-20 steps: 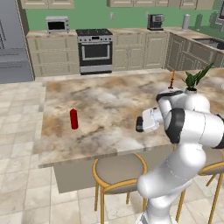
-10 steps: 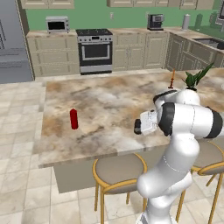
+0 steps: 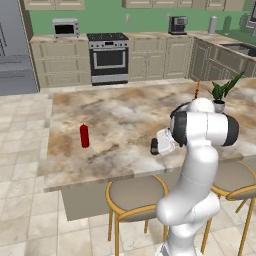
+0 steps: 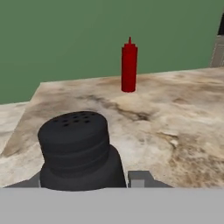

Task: Move the ketchup and shaker from the cabinet to the dining counter.

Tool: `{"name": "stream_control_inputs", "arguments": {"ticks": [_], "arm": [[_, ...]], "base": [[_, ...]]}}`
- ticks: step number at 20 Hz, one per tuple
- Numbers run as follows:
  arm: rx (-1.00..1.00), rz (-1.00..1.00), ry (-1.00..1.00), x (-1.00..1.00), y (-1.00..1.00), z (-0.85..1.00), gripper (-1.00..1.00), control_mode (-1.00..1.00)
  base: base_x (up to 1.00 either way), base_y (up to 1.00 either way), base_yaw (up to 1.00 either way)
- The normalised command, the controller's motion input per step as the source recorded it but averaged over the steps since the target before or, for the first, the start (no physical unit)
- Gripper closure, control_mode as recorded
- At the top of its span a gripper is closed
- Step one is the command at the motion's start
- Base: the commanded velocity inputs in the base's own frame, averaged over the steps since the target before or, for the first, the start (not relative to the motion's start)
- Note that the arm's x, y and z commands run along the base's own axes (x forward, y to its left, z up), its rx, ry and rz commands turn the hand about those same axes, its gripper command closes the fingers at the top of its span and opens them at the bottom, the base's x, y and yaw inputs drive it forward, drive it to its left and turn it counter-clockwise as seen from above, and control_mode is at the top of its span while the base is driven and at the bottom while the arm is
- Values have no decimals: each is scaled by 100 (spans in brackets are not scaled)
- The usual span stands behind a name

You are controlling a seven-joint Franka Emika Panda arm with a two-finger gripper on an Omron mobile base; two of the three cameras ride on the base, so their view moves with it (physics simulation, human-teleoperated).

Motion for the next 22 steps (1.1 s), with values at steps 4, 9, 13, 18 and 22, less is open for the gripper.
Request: {"name": "stream_control_inputs", "arguments": {"ticks": [4, 9, 13, 18, 22], "arm": [[0, 5, 0, 30, 0, -32, 100, -100], [0, 5, 0, 33, 0, -34, 100, -100], [2, 5, 0, 35, 0, -37, 100, -100], [3, 6, 0, 33, 0, -35, -100, -100], [0, 4, 0, 4, 0, -25, -100, -100]], "base": [[0, 0, 0], [0, 0, 0], [0, 0, 0], [0, 0, 0], [0, 0, 0]]}}
